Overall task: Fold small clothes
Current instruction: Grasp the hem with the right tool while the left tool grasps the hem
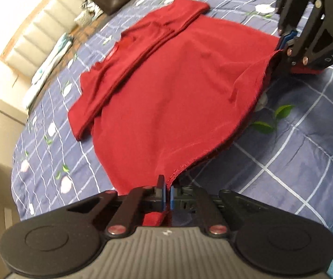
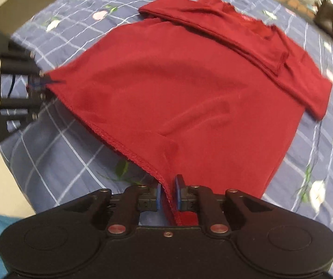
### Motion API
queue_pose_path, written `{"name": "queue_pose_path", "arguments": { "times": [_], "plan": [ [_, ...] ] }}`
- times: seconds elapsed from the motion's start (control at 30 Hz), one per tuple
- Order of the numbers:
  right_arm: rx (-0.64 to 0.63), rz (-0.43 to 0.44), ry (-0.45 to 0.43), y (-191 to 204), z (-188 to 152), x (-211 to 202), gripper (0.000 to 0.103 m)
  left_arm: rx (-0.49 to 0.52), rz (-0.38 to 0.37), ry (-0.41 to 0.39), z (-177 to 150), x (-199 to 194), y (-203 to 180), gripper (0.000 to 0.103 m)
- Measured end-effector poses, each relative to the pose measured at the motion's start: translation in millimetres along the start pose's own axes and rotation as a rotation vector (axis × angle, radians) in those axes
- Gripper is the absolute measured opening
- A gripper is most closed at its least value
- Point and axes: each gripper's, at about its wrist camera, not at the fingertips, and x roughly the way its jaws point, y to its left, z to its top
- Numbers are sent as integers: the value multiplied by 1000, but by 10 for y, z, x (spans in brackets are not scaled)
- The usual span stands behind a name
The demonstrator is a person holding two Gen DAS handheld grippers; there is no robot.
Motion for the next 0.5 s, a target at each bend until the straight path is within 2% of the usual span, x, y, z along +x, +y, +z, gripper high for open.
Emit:
{"name": "queue_pose_path", "arguments": {
  "times": [0.27, 0.5],
  "plan": [
    [-212, -45, -7, 270, -23, -246, 4, 40, 10, -107, -114, -424, -82, 1],
    [-203, -98, -34, 361, -165, -556, 4, 41, -5, -156, -299, -798, -203, 1]
  ]
}}
